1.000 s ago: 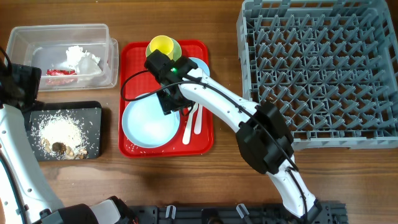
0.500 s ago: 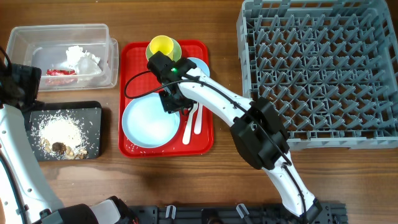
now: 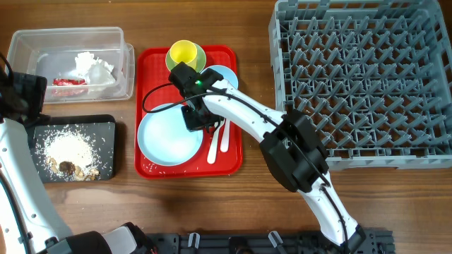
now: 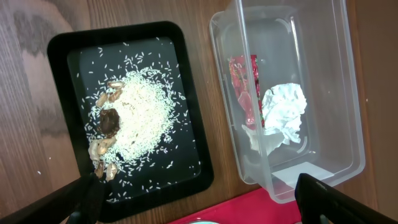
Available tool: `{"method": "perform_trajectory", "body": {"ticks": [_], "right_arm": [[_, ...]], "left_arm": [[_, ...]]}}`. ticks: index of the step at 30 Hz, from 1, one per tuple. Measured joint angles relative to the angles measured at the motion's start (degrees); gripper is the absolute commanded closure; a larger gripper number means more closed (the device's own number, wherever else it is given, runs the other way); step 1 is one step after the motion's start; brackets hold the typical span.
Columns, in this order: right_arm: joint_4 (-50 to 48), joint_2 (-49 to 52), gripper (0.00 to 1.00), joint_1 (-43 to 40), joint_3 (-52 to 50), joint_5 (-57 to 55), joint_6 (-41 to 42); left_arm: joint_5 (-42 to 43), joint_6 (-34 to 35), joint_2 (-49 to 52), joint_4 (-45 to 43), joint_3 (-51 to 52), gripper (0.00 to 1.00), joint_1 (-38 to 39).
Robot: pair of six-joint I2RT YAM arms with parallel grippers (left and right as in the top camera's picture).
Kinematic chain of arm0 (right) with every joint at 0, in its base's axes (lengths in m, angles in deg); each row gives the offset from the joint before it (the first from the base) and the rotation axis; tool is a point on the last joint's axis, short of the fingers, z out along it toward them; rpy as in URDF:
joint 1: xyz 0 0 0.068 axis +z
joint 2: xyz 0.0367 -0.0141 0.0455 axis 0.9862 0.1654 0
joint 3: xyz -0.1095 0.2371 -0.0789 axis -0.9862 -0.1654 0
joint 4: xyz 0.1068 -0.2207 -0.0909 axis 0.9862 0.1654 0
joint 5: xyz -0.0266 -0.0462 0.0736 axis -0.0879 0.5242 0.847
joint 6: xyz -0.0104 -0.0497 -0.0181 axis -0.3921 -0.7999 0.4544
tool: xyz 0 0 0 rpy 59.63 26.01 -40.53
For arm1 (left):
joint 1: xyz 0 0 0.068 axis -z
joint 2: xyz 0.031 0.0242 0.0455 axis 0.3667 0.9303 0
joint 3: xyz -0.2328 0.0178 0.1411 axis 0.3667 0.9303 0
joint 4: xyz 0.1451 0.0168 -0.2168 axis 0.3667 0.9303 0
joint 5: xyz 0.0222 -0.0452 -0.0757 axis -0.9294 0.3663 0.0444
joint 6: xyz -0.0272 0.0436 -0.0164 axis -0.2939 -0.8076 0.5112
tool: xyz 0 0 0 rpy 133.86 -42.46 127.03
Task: Sort waste into correct bins and load items into the dishwasher rack
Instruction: 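Grip the rim of the light-blue plate with the right gripper, then lift the plate and stand it upright at the rack's back-left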
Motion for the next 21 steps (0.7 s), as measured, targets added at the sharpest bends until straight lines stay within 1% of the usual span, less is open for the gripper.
{"method": "perform_trajectory", "body": {"ticks": [3,5,10,13,15,18,21], "right_arm": [[0.5,-1.2,0.96,-0.2,0.1,0.5,-0.5],[0.9,-5.3,0.96,-0.6,0.1,0.8,-1.6],[1.6,-22.7,0.96,-5.6,0.4,-0.9,-3.3],[2.2,-31.0,0.96,-11.5,1.2,-7.3,-3.7],[2.5,-33.6,0.96,-15.4,1.3,-12.9,-3.8],[2.7,-34.2,0.96,-20.8,1.3,-23.8,-3.8],[2.7,-33.7,0.96,-24.1,1.2,-32.5,-3.4]], "left_arm": [[0.0,0.0,0.0,0.0,0.0,0.0,0.0],[0.0,0.0,0.0,0.0,0.0,0.0,0.0],[0.0,0.0,0.0,0.0,0.0,0.0,0.0],[0.0,0.0,0.0,0.0,0.0,0.0,0.0],[0.0,0.0,0.0,0.0,0.0,0.0,0.0],[0.0,0.0,0.0,0.0,0.0,0.0,0.0],[0.0,0.0,0.0,0.0,0.0,0.0,0.0]]}}
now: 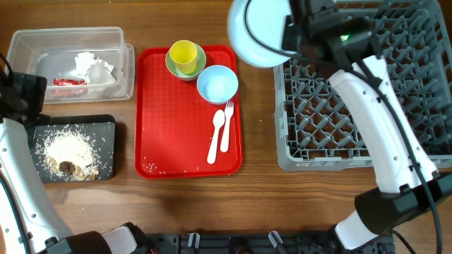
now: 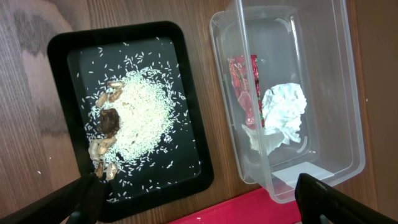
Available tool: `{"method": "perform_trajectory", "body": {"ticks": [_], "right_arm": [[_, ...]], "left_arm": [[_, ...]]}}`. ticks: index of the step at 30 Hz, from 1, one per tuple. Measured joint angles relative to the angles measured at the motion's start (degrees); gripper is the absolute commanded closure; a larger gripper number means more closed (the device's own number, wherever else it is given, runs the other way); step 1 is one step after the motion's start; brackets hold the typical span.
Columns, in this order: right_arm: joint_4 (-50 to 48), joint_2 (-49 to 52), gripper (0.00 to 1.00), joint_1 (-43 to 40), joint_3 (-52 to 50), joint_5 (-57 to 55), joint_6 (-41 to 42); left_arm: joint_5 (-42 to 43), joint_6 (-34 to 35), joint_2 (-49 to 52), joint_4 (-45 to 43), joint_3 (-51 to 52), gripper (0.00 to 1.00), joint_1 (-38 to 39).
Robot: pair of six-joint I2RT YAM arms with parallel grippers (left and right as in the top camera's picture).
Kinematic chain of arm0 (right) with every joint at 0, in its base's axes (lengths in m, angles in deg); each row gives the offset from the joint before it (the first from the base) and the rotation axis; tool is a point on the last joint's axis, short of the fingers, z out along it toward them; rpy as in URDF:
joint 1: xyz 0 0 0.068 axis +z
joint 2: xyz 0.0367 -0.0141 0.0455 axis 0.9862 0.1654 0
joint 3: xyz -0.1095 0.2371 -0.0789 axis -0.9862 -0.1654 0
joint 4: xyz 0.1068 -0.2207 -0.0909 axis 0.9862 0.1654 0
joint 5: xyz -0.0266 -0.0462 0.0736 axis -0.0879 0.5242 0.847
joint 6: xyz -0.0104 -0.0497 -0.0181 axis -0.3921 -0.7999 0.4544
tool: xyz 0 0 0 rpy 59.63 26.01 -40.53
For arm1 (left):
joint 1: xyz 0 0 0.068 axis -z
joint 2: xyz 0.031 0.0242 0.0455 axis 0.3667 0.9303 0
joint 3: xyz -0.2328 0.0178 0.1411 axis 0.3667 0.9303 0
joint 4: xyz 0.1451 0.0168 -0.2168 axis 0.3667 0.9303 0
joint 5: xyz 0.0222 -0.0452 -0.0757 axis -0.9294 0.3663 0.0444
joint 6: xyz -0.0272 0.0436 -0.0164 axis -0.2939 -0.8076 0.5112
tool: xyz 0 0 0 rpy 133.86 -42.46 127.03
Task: Sort waste into correct bins and load items into the dishwasher rack
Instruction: 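Lift the plate and stand it upright at the rack's back-left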
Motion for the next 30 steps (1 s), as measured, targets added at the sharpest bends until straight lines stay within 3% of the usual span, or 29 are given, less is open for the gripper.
{"method": "perform_trajectory", "body": {"ticks": [10,20,23,24,25,26,30], "right_arm": [[-4.5,11.8,0.96,-5.0,0.0,-17.2,2.1],[-4.6,16.8,0.92,-4.9,0.0,-22.4,0.8],[-4.9,16.8,0.77,-4.9,0.0,-19.5,0.7],[-5.0,16.8,0.63,-4.7,0.0,-18.5,0.4],[-5.0,16.8,0.3,-4.5,0.0,-16.6,0.5],[-5.0,16.8,0.16,-4.2,0.0,-15.5,0.5],[-5.0,16.6,0.09,-1.5,0.0,-10.3,-0.4]], "left_arm": [[0.0,0.0,0.0,0.0,0.0,0.0,0.0],[0.0,0.0,0.0,0.0,0.0,0.0,0.0],[0.0,0.0,0.0,0.0,0.0,0.0,0.0],[0.0,0.0,0.0,0.0,0.0,0.0,0.0],[0.0,0.0,0.0,0.0,0.0,0.0,0.0],[0.0,0.0,0.0,0.0,0.0,0.0,0.0],[0.0,0.0,0.0,0.0,0.0,0.0,0.0]]}}
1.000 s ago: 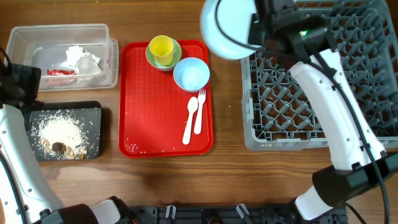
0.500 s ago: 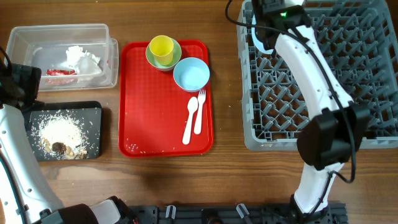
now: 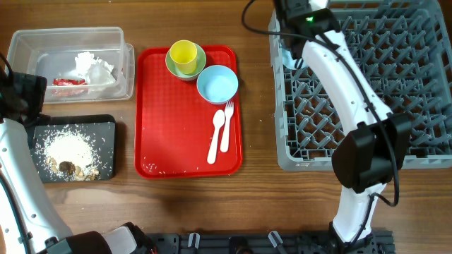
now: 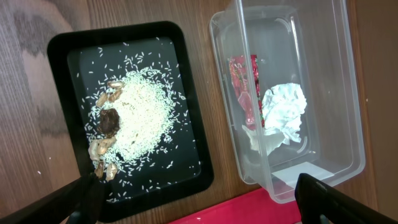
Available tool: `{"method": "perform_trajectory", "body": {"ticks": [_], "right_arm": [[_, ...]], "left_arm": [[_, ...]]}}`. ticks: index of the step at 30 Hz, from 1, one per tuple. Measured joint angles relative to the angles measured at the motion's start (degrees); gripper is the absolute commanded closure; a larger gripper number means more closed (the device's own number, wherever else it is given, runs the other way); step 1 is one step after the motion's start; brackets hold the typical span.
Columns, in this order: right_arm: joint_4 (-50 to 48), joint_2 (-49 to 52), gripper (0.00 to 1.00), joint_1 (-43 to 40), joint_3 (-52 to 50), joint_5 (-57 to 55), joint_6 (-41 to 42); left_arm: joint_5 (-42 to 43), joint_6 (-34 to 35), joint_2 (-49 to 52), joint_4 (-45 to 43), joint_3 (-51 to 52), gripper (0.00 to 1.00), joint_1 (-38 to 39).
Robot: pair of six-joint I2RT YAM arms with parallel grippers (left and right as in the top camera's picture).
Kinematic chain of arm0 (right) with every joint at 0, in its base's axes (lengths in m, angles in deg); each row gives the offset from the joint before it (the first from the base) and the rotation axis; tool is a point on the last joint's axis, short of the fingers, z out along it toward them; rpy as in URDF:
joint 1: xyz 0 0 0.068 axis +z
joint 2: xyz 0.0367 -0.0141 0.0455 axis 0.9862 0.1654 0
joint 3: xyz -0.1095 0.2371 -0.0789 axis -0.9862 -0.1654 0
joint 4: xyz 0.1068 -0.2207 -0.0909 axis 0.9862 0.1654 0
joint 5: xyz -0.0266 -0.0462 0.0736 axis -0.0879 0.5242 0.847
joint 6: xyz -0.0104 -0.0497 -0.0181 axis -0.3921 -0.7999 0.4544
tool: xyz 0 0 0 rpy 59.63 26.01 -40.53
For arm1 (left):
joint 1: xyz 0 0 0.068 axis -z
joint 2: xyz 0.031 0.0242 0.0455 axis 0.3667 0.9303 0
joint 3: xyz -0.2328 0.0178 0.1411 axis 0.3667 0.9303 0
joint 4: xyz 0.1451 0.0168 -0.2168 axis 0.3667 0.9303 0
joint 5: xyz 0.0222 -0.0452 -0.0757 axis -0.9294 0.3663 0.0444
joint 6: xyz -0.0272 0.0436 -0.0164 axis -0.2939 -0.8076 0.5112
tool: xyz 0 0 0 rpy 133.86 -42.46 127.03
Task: Sort waste into correct bins and load items into the dishwasher rack
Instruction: 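Lift the plate and stand it upright at the rack's back-left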
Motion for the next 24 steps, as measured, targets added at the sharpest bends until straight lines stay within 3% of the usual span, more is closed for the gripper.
{"method": "perform_trajectory", "body": {"ticks": [3,5,6,7,8,9,12,18,24], "right_arm": [[-0.4,-2.6,0.06,3.3,0.0,1.8,-0.3],[-1.3,-7.2,0.18,5.7,0.0,2.4,-0.3],[-1.9,-9.3,0.51,6.2,0.0,2.5,-0.2],[-2.7,-11.1,0.72,6.2,0.0,2.4,-0.3],[-3.5,-13.3,0.89,5.7,0.0,2.3,-0.5],[-3.9,-14.8,0.96,4.5,0.1,2.4,-0.5],[-2.9,-15.7,0.96,-3.4,0.1,5.7,0.5],[-0.2,-13.6,0.94,-22.5,0.0,29.7,1.7],[-1.2,-3.7,0.93,-26.3,0.0,47.3,1.2]], "left_arm": [[0.0,0.0,0.0,0.0,0.0,0.0,0.0],[0.0,0.0,0.0,0.0,0.0,0.0,0.0],[0.0,0.0,0.0,0.0,0.0,0.0,0.0],[0.0,0.0,0.0,0.0,0.0,0.0,0.0],[0.0,0.0,0.0,0.0,0.0,0.0,0.0],[0.0,0.0,0.0,0.0,0.0,0.0,0.0],[0.0,0.0,0.0,0.0,0.0,0.0,0.0],[0.0,0.0,0.0,0.0,0.0,0.0,0.0],[0.0,0.0,0.0,0.0,0.0,0.0,0.0]]}}
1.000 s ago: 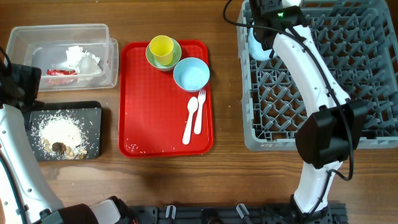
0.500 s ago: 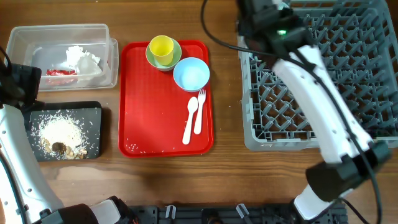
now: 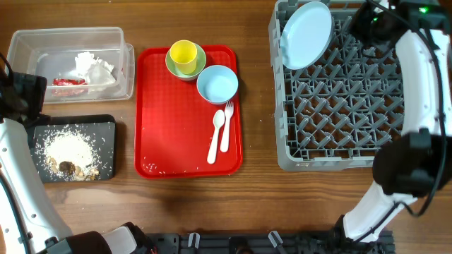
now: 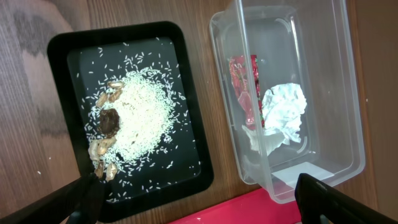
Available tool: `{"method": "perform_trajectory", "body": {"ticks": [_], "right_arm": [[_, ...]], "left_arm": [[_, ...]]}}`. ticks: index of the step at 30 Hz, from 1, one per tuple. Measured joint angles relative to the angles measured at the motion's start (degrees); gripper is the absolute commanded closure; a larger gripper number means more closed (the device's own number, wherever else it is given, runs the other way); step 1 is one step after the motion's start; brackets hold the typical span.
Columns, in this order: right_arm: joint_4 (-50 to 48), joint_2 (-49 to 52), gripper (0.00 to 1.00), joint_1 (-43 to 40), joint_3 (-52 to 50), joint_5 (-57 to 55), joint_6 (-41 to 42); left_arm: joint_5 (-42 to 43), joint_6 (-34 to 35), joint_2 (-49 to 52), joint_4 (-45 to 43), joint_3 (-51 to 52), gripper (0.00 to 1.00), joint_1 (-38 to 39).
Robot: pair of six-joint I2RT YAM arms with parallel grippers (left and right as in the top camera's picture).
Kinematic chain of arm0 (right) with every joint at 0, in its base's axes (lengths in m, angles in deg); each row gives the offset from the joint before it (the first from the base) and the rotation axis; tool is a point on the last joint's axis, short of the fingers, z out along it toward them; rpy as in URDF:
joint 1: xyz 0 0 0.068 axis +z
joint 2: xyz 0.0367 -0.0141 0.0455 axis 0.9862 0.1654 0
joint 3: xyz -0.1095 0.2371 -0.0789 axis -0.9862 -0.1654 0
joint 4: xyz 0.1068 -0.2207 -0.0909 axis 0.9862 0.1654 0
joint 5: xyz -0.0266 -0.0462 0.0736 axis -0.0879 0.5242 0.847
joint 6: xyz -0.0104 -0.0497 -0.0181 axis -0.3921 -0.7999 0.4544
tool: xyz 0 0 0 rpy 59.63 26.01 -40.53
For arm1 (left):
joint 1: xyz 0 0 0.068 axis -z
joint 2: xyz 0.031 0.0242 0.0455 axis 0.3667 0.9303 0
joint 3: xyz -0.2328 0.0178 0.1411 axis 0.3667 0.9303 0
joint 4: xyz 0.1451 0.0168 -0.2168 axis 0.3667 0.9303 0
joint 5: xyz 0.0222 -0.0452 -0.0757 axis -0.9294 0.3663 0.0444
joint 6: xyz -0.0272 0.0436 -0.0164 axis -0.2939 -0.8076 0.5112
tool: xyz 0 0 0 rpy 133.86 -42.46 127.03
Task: Sort waste into correct bins and load items into the dishwasher rack
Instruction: 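Lift the plate and stand it upright at the rack's back-left, then release the plate and move the right gripper to the light-blue bowl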
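Observation:
A light blue plate (image 3: 305,34) leans on edge in the far left corner of the grey dishwasher rack (image 3: 353,141). My right gripper (image 3: 361,25) hovers just right of the plate, apart from it, open and holding nothing. On the red tray (image 3: 176,148) remain a yellow cup on a green saucer (image 3: 184,55), a blue bowl (image 3: 217,83) and a white fork and spoon (image 3: 219,130). My left gripper (image 4: 199,208) hangs wide open over the bins at the left, its fingers (image 4: 78,199) empty.
A clear bin (image 4: 336,93) holds a red wrapper (image 4: 244,87) and crumpled tissue (image 4: 283,115). Beside it a black tray (image 4: 68,56) carries rice and food scraps (image 4: 134,121). The rack fills the table's right side; bare wood lies between tray and rack.
The right arm was over the rack's far left corner with the plate out of sight. Now the plate stands in that corner and the gripper is off to its right. The left arm is unchanged.
First my right gripper was down on the blue plate on the red tray. Then it held the plate high above the rack's left edge. Later the arm reached over the rack's far left corner. Now the plate rests in the rack, let go. The left arm never moved.

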Motion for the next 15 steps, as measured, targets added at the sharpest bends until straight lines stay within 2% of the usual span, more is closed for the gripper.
{"method": "perform_trajectory", "body": {"ticks": [6,12,15], "right_arm": [[-2.0,5.7,0.96,0.1,-0.1,14.4,-0.4],[-2.9,2.1,0.93,0.1,-0.1,22.5,-3.3],[-3.1,-3.5,0.9,0.2,-0.1,26.9,-5.0]], "left_arm": [[0.0,0.0,0.0,0.0,0.0,0.0,0.0],[0.0,0.0,0.0,0.0,0.0,0.0,0.0],[0.0,0.0,0.0,0.0,0.0,0.0,0.0]]}}
